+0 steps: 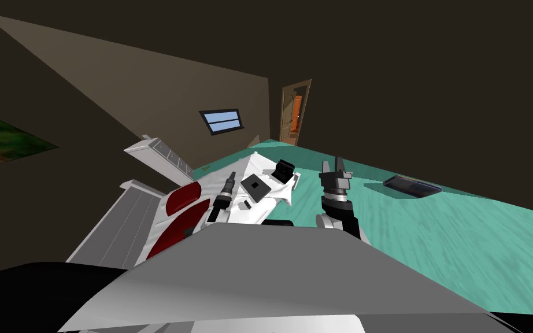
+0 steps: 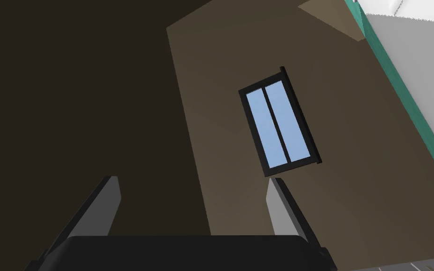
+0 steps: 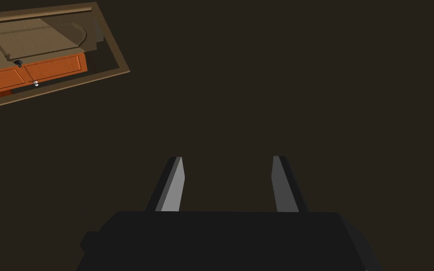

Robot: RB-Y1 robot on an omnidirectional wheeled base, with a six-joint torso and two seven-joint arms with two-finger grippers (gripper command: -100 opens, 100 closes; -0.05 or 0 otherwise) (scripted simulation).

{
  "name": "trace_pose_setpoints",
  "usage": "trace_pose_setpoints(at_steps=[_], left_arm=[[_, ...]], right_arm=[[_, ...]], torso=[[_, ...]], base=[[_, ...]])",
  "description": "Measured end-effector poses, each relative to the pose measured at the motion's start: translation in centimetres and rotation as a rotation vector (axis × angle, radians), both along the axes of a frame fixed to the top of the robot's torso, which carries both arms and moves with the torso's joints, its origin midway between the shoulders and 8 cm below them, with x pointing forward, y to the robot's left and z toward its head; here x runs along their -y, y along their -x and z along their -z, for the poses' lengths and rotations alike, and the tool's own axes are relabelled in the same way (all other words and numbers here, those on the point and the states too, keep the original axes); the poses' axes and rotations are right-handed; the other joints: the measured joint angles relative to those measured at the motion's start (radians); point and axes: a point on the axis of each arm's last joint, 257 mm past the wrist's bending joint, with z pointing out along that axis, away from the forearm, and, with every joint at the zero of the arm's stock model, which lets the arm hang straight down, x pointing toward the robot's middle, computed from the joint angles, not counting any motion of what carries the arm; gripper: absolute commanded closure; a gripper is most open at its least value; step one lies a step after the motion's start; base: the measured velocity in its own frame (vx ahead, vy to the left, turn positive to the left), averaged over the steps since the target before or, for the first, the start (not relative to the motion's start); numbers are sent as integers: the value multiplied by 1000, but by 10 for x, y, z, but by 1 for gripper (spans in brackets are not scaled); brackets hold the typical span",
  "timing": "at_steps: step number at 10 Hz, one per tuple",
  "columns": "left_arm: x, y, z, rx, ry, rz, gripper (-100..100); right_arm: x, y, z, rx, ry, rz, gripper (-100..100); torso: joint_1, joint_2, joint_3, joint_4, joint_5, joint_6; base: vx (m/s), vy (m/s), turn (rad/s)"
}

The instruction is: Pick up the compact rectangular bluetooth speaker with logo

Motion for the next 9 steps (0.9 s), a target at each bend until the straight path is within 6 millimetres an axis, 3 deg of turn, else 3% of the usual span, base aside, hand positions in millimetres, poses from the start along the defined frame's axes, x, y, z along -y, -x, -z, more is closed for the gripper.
trace_pose_setpoints(at_steps=[7,9], left_arm=[[-26,2,100,-233,-113,-40,-100],[-36,15,139,-330,-145,-52,-100]], right_arm=[[0,0,0,0,0,0,0],[0,0,0,0,0,0,0]], torso=[[0,-1,-1,0,0,0],[0,-3,-2,-1,0,0]], base=[[39,11,-49],[68,9,-56]])
